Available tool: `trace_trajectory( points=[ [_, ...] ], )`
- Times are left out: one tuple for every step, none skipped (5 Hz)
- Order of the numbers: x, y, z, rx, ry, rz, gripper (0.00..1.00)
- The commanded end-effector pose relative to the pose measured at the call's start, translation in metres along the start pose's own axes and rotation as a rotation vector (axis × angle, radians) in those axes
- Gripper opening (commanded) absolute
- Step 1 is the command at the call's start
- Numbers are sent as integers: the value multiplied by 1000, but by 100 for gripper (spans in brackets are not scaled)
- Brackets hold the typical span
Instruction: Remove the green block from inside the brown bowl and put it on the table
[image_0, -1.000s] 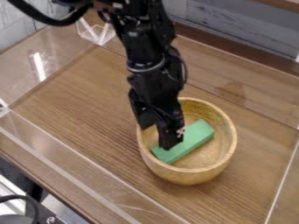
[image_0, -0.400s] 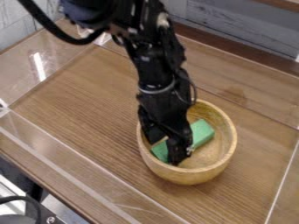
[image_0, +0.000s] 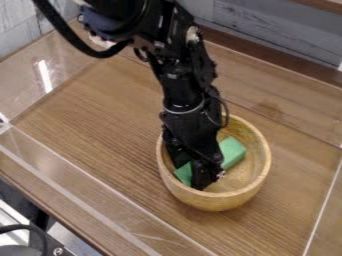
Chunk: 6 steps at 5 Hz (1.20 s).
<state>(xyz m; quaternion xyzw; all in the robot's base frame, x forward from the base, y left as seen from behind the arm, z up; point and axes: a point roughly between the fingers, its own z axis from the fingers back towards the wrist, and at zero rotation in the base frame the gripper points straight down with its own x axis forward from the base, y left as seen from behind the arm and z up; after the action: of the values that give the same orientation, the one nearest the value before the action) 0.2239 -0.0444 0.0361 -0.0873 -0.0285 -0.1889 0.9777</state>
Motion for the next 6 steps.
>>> trace_trajectory(
  points=[
    [5, -1, 3, 2, -13, 2, 100],
    [6, 0, 2, 0, -8, 9, 0],
    [6, 0, 2, -3, -4, 18, 0],
    [7, 0, 2, -6, -2, 30, 0],
    [7, 0, 2, -11, -1, 42, 0],
    [7, 0, 2, -16, -2, 54, 0]
  ],
)
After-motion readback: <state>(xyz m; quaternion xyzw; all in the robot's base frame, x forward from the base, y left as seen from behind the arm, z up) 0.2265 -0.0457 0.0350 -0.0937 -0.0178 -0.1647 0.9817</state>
